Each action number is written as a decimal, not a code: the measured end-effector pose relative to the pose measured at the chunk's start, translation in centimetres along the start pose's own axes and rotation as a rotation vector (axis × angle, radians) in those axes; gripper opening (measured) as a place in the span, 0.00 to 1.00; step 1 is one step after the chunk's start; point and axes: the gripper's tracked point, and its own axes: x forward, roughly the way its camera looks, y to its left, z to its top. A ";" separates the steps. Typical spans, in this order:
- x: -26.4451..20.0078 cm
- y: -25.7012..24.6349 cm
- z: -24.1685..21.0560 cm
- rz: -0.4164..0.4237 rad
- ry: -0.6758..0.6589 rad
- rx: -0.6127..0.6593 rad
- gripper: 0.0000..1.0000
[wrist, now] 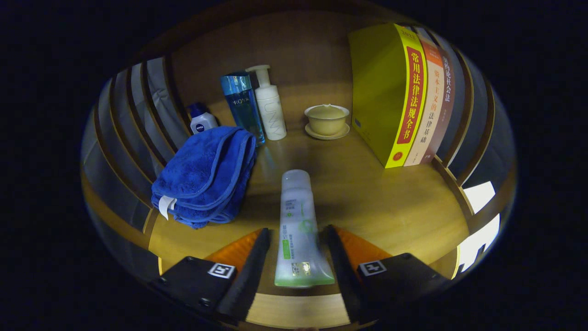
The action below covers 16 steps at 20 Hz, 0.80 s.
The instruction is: Pull open the drawer, take out the items inside it, and place them on the countertop above the cabinet.
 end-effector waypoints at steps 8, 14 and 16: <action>-5.7 1.1 1.4 0.027 -0.166 -0.005 0.99; -15.1 3.7 3.3 0.113 -0.427 -0.064 0.99; -18.2 4.2 2.5 0.115 -0.495 -0.110 0.98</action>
